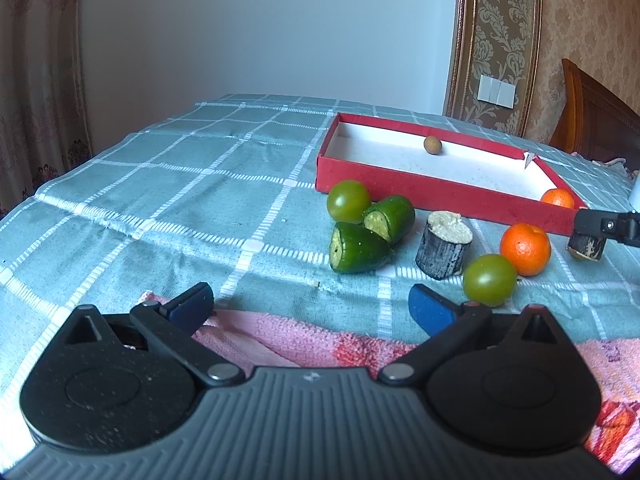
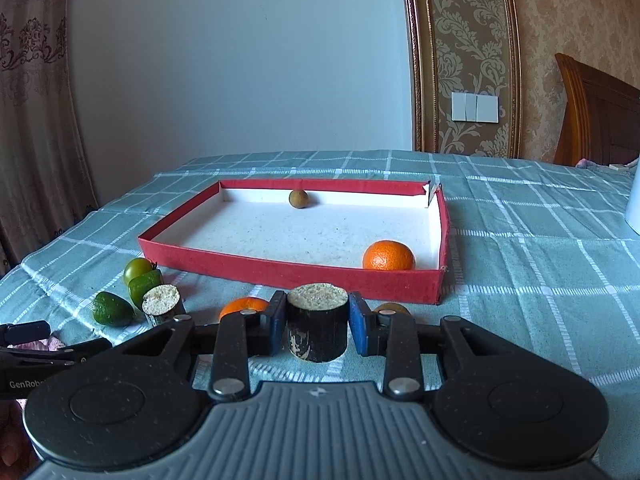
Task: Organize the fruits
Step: 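Lower the dark slice into the red tray and open the right gripper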
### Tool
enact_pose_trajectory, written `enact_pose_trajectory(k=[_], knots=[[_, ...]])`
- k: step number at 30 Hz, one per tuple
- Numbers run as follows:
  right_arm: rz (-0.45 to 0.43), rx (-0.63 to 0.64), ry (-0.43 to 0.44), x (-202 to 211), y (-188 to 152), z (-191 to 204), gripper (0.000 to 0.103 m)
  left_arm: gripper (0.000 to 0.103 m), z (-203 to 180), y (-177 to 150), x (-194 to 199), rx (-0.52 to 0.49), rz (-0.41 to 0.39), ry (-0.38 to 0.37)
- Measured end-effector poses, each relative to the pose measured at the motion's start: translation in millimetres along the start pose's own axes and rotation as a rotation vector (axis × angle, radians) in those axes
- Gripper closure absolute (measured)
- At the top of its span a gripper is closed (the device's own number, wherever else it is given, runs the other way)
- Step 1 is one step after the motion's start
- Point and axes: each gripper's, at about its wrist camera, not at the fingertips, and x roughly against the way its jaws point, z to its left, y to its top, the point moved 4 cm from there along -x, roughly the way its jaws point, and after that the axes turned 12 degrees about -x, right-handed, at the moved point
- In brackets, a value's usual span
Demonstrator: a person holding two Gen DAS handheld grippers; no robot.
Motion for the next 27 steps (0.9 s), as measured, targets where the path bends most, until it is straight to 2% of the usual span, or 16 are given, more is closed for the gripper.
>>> enact_pose_trajectory(k=[8,14,21,27], knots=[[-0.048,0.005,-0.006,-8,38,3,0.071,0.0,1,0,0,0.002,0.0,-0.003],[-0.024,-0.024,-0.008,-36,61,-1,0.071,0.0,0,0,0,0.001,0.0,-0.004],[0.026,-0.057,-0.011,-68,69,-5,0.071,0.0,0,0,0,0.002,-0.001,-0.004],[0.087,-0.075,-0.026,-93,59,-12,0.071,0.0,1,0,0,0.006,-0.003,-0.007]])
